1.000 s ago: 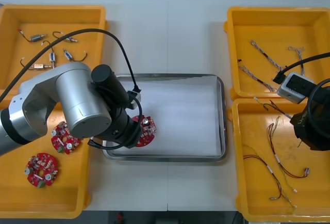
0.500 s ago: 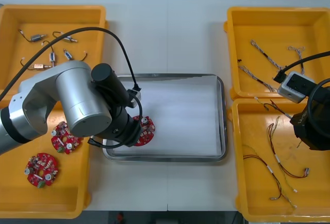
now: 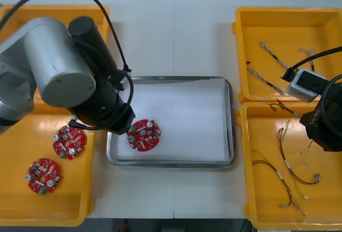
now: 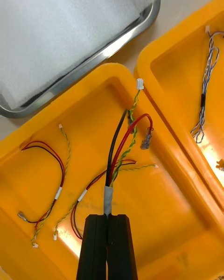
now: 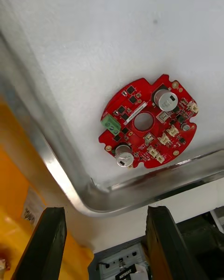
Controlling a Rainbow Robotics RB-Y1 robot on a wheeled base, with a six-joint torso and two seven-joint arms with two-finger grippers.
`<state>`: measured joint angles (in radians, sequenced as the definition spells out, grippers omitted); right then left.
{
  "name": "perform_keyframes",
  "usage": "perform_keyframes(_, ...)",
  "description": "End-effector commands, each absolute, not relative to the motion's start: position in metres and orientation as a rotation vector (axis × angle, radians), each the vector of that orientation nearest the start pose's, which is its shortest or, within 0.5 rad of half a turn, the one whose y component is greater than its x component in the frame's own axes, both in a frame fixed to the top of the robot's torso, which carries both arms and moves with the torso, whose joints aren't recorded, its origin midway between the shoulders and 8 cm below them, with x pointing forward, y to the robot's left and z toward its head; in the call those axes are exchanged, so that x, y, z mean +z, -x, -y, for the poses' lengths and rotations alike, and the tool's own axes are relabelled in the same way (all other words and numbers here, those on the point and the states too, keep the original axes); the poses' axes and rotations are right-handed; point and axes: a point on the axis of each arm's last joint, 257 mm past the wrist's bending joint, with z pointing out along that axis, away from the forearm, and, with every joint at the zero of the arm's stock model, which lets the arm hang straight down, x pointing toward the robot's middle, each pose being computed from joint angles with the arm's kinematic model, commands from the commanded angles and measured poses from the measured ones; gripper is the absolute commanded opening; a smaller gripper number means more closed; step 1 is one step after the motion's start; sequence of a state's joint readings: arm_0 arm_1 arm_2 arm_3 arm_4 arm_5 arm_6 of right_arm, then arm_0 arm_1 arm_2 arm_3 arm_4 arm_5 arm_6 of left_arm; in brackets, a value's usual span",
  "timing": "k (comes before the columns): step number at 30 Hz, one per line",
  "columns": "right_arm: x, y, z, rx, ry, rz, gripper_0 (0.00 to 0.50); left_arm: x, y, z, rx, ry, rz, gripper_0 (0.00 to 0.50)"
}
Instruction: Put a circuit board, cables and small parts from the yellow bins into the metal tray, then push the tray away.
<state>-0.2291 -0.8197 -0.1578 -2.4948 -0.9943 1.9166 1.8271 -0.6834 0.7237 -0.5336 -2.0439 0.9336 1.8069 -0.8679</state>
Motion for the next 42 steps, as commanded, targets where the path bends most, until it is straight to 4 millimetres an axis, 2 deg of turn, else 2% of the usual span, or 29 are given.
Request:
perform_keyframes(1, -0.112, -0.353, 0.242, -0.239, 1.320, -2.210, 0.000, -0.160, -0.397, -0.140, -0.118, -0.506, -2.750, 0.500)
perform_keyframes(6, -0.106, -0.359, 0.215, -0.260, 1.417, -2.135, 0.000, -0.122, -0.417, -0.140, -0.169, -0.439, -2.672, 0.500)
perform_keyframes(11, -0.104, -0.363, 0.181, -0.312, 1.552, -2.033, 0.000, -0.093, -0.439, -0.152, -0.206, -0.338, -2.638, 0.500)
perform_keyframes(14, -0.105, -0.368, 0.153, -0.322, 1.619, -1.975, 0.000, -0.080, -0.456, -0.170, -0.217, -0.249, -2.636, 0.500)
perform_keyframes(17, -0.107, -0.374, 0.134, -0.308, 1.652, -1.954, 0.000, -0.074, -0.468, -0.186, -0.200, -0.212, -2.637, 0.500)
perform_keyframes(19, -0.110, -0.381, 0.117, -0.284, 1.673, -1.949, 0.000, -0.068, -0.481, -0.203, -0.179, -0.174, -2.640, 0.500)
perform_keyframes(26, -0.121, -0.397, 0.077, -0.343, 1.800, -1.871, 0.000, -0.054, -0.512, -0.254, -0.076, -0.113, -2.639, 0.500)
perform_keyframes(33, -0.145, -0.400, 0.060, -0.400, 1.950, -1.791, 0.000, -0.053, -0.526, -0.295, 0.032, -0.096, -2.664, 0.500)
perform_keyframes(38, -0.170, -0.396, 0.060, -0.435, 2.037, -1.794, 0.000, -0.039, -0.549, -0.321, 0.063, -0.092, -2.603, 0.500)
perform_keyframes(42, -0.184, -0.401, 0.055, -0.444, 2.044, -1.794, 0.000, -0.033, -0.560, -0.338, 0.051, -0.082, -2.572, 0.500)
